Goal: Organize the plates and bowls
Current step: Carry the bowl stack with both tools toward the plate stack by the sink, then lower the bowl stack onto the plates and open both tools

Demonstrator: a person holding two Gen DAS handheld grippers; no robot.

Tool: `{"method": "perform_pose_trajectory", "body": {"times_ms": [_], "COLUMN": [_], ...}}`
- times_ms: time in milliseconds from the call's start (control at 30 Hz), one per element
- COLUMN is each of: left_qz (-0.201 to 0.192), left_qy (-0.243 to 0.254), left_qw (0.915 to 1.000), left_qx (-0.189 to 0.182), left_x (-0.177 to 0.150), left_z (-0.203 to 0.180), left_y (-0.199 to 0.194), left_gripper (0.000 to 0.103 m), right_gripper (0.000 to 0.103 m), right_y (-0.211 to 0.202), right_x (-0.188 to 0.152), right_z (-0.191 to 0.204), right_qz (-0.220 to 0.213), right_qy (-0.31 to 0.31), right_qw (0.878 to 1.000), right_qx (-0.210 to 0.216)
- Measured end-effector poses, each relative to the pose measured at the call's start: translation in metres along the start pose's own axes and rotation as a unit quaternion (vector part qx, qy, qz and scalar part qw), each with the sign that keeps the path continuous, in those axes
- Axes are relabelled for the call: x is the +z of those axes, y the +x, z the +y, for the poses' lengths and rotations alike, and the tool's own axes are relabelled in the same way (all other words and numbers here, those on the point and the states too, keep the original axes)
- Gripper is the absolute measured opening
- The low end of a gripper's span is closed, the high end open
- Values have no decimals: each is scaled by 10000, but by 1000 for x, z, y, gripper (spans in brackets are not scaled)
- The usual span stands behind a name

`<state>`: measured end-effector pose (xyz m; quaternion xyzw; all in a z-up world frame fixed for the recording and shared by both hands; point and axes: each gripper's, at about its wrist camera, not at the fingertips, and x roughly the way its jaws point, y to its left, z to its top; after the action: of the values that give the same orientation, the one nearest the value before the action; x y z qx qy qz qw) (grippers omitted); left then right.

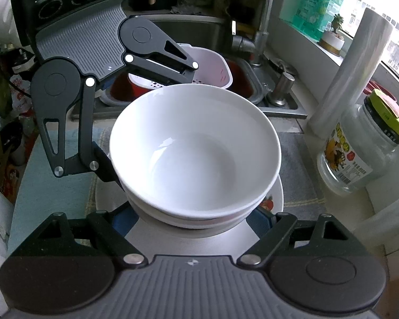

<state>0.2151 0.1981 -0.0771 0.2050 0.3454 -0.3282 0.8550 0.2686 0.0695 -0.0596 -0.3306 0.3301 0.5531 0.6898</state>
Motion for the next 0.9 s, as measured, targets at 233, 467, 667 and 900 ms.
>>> {"method": "perform_pose_trajectory", "body": {"times_ms": [233,467,667,900], "left_qz": [8,-3,-2,-101], "left_qy": [-63,-62,-35,35], "left_qw": [10000,10000,10000,9999], "left_qx": [-29,-66,-63,108], "left_x": [-1,-1,0,-2], "left_z": [3,4,5,2], "left_y": [2,3,4,3], "left_gripper": [84,84,85,90], "right_gripper": [90,90,90,96], "right_y": [2,2,3,4], "right_x": [0,1,0,-1], "right_z": [-3,-5,-6,-10], "right_qz": [19,56,73,4], "right_qy": [52,129,179,295], "right_qw": [10000,9999,9998,9995], "right_qx": [39,79,91,82]}}
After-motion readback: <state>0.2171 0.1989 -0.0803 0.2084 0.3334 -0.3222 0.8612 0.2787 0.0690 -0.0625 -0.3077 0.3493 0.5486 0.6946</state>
